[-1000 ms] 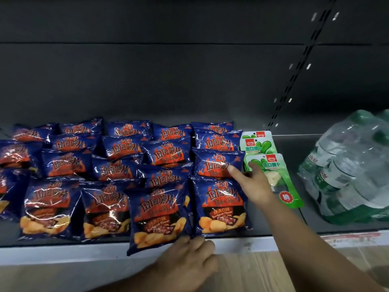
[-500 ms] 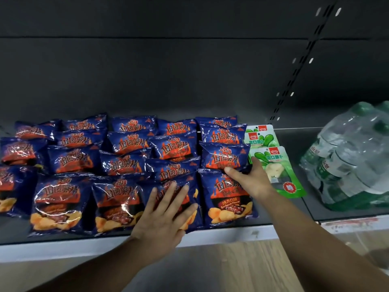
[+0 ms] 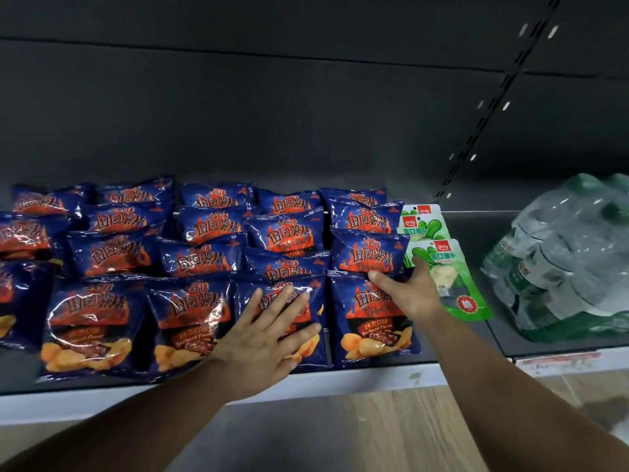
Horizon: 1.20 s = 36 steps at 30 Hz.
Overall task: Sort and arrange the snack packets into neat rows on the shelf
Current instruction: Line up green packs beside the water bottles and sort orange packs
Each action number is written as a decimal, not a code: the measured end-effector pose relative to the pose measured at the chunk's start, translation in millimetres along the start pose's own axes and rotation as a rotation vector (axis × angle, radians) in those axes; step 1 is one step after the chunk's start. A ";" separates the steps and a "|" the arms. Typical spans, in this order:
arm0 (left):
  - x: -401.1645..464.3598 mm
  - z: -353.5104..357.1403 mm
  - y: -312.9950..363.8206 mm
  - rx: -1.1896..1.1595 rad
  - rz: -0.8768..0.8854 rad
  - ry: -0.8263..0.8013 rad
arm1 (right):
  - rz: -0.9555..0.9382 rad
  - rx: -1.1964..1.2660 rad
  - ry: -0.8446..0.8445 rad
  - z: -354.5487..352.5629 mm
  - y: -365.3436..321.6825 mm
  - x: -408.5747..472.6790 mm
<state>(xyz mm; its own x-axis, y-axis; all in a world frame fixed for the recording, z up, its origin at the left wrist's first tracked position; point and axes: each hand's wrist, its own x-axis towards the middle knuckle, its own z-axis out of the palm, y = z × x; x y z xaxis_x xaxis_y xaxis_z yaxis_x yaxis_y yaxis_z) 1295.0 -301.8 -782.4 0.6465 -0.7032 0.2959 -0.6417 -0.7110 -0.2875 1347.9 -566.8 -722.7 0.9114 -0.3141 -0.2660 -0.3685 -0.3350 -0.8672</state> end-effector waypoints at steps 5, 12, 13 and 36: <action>1.2 -2.5 3.6 -0.003 -0.023 0.009 | -0.006 -0.041 -0.001 -1.0 1.5 -0.2; -1.4 -0.4 4.6 -0.016 -0.019 0.009 | 0.027 -0.033 0.026 2.5 8.0 -1.7; -1.0 -0.8 4.5 -0.017 -0.018 0.013 | 0.034 -0.036 0.027 3.1 8.3 -2.7; 2.5 -27.2 62.8 -0.202 0.126 -0.074 | -0.192 -0.375 0.326 -9.8 -13.6 -21.8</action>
<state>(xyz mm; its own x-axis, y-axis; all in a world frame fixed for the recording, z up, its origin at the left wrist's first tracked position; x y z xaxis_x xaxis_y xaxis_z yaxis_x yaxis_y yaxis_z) 1245.1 -348.1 -774.9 0.5800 -0.7897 0.1999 -0.7836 -0.6079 -0.1279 1331.3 -564.1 -701.0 0.8866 -0.4557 0.0796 -0.2950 -0.6894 -0.6616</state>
